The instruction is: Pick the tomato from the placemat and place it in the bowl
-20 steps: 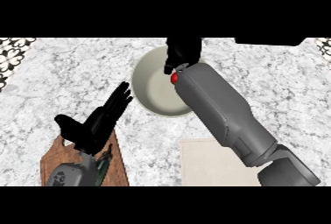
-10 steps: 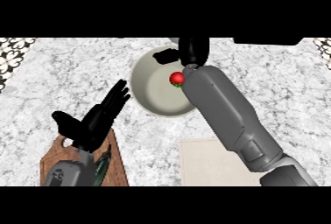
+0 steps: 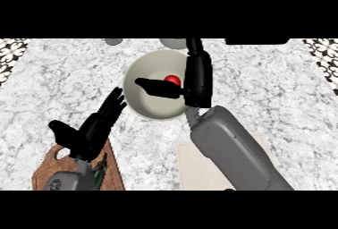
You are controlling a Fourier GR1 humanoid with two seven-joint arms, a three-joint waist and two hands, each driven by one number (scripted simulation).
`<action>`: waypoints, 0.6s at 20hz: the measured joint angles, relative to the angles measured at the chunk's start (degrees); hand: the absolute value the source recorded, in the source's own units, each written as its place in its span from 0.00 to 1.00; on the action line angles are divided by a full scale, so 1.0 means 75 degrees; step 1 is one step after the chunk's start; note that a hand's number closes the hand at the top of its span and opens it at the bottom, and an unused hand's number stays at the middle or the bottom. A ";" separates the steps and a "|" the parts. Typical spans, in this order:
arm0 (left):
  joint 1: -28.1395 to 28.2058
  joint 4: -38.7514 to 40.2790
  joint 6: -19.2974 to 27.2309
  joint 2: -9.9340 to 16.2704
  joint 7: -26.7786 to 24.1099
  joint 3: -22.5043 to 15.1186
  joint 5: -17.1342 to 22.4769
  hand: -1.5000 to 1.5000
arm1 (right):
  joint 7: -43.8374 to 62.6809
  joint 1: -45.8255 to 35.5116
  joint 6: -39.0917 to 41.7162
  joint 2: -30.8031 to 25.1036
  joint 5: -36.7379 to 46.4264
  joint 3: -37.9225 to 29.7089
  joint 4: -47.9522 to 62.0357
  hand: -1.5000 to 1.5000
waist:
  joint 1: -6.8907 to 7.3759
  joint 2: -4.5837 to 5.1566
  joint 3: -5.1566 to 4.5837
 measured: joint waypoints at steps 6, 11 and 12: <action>0.0196 -0.0136 0.0095 0.0031 0.0030 0.0128 0.0037 0.50 | -0.0120 0.2411 -0.0286 -0.0239 0.0599 0.1635 -0.2888 0.00 | -0.0299 -0.0077 -0.0004; 0.0324 -0.0220 -0.0007 0.0197 0.0081 0.0295 0.0168 0.50 | -0.0316 0.4665 -0.0659 -0.1011 0.1509 0.3266 -0.4826 1.00 | -0.0419 -0.0101 -0.0011; 0.0341 -0.0253 -0.0017 0.0220 0.0103 0.0314 0.0187 0.50 | -0.0393 0.5133 -0.0756 -0.1204 0.1694 0.3618 -0.5131 1.00 | -0.0447 -0.0108 -0.0010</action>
